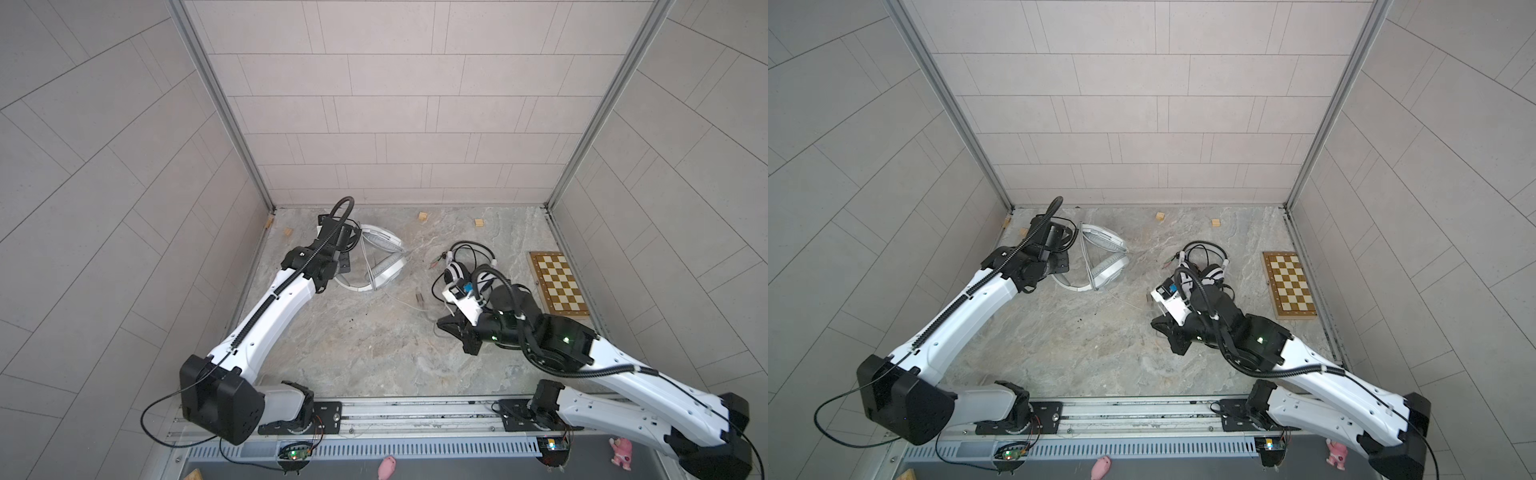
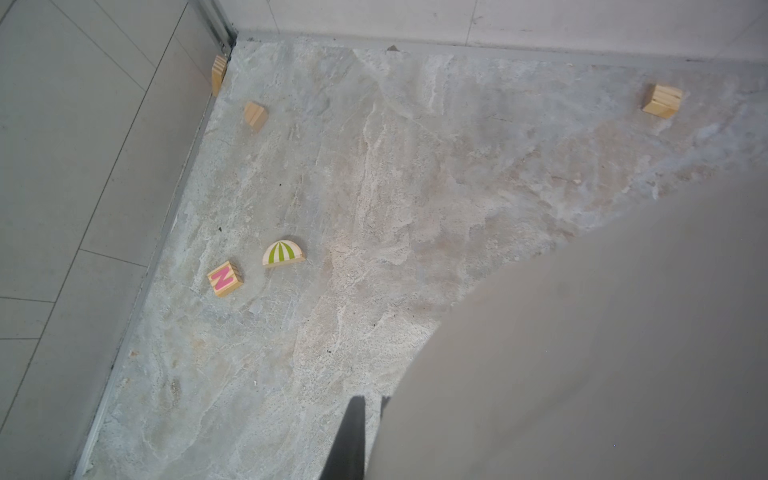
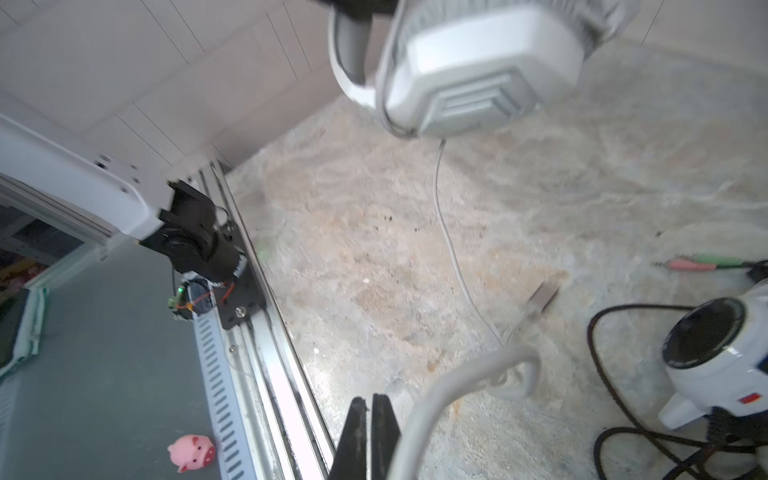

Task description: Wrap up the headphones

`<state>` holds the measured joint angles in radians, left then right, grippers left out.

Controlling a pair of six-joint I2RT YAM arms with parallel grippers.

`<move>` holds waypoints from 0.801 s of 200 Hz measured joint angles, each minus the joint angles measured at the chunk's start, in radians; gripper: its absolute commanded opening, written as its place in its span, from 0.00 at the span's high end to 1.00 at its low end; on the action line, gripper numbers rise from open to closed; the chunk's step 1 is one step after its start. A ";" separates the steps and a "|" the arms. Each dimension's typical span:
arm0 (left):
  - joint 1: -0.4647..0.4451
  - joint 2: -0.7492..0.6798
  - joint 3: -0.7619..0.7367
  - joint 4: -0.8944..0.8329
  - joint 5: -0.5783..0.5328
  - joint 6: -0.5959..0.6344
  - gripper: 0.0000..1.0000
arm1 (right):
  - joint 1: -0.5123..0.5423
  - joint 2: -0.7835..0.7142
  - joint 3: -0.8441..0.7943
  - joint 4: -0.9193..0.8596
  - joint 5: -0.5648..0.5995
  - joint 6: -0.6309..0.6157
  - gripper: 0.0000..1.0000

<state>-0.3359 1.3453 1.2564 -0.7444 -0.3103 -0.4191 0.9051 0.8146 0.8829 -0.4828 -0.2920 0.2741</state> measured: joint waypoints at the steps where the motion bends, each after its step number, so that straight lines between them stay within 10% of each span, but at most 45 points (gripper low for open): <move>1: 0.004 0.005 0.003 0.003 0.000 0.000 1.00 | 0.000 -0.002 0.002 -0.001 0.001 0.000 1.00; 160: 0.112 0.282 0.281 0.040 0.044 -0.057 1.00 | 0.129 -0.012 0.208 -0.204 0.094 -0.055 1.00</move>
<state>-0.2241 1.6276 1.5372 -0.7048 -0.2665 -0.4763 1.0344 0.8024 1.0908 -0.6872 -0.1982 0.2188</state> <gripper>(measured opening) 0.116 0.051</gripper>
